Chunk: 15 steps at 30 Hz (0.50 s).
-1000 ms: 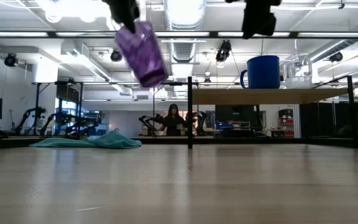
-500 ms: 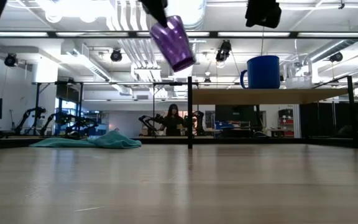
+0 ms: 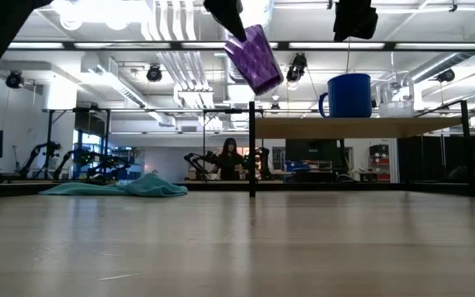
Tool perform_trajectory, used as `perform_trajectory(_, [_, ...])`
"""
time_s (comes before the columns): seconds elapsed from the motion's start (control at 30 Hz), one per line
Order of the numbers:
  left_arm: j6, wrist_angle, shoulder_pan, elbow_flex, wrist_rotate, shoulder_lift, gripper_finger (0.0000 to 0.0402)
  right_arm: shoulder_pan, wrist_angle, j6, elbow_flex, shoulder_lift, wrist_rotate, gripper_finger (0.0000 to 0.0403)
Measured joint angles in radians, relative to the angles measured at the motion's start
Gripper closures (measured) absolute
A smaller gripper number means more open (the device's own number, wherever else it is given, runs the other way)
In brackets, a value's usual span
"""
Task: Stack small to large cups/mugs on shelf
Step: Put the purple cup into the shelf
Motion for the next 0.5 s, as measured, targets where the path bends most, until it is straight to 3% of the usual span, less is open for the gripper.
perform_trajectory(0.4, [0.006, 0.1, 0.032, 0.0, 0.052, 0.051, 0.0402, -0.002, -0.033, -0.04, 0.0, -0.003, 0.004, 0.0316])
perform_trajectory(0.5, [0.012, 0.098, 0.047, 0.0, 0.052, 0.055, 0.0402, -0.002, -0.058, -0.045, 0.0, -0.009, 0.064, 0.0317])
